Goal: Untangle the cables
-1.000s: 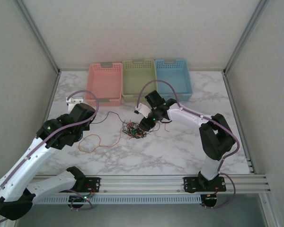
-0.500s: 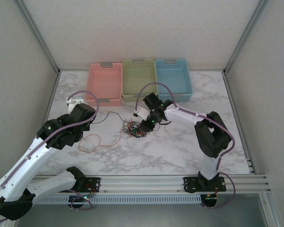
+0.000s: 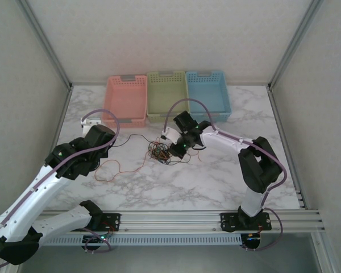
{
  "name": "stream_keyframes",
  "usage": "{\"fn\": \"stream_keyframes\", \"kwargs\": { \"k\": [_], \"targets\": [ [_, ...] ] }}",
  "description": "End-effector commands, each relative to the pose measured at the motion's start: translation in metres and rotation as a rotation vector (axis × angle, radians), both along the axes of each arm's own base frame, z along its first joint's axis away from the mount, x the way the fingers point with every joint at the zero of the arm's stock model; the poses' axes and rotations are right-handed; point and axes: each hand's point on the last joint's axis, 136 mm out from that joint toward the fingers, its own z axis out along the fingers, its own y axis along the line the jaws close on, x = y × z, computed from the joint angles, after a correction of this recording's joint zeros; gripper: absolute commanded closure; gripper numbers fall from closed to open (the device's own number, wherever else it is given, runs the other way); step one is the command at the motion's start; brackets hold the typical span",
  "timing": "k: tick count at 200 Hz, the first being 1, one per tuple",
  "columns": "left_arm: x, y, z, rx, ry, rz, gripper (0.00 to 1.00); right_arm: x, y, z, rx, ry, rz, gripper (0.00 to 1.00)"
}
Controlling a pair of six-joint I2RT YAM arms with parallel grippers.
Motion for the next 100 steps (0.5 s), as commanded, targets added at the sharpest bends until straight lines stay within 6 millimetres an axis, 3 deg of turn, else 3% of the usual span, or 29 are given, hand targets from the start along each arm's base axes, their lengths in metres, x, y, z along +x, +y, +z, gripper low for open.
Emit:
{"fn": "stream_keyframes", "kwargs": {
  "k": [1, 58, 100],
  "targets": [
    [-0.004, 0.007, -0.001, -0.008, -0.006, 0.025, 1.00, 0.005, 0.002, 0.022, 0.055, -0.052, -0.051, 1.00],
    [-0.009, 0.012, -0.006, -0.003, 0.002, 0.033, 1.00, 0.014, -0.017, 0.049, 0.166, -0.071, -0.212, 1.00],
    [-0.008, 0.013, -0.003, -0.007, -0.014, 0.039, 1.00, 0.034, -0.041, 0.069, 0.268, -0.062, -0.380, 1.00]
  ]
}}
